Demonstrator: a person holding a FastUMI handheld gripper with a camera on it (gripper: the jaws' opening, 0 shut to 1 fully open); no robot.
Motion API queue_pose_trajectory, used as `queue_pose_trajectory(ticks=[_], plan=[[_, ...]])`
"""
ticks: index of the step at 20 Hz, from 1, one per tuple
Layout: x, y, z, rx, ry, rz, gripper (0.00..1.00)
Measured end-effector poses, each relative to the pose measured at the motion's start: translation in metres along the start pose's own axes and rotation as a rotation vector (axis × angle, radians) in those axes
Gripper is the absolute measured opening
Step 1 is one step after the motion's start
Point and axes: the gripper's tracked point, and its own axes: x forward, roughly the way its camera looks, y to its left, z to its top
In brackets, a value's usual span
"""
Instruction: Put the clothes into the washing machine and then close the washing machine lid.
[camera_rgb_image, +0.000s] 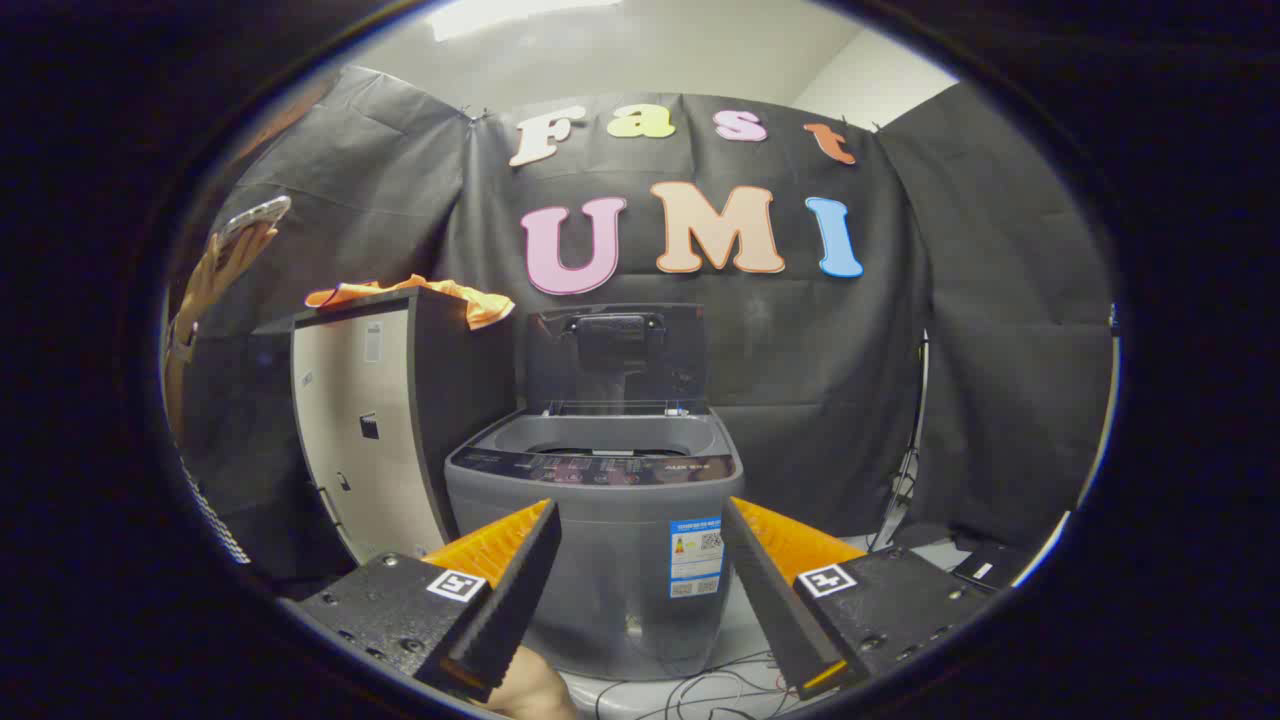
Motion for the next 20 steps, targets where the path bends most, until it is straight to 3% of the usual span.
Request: queue_pose_trajectory(ticks=[20], plan=[[-0.0005, 0.0014, -0.0001, -0.005, 0.001, 0.005, 0.98]])
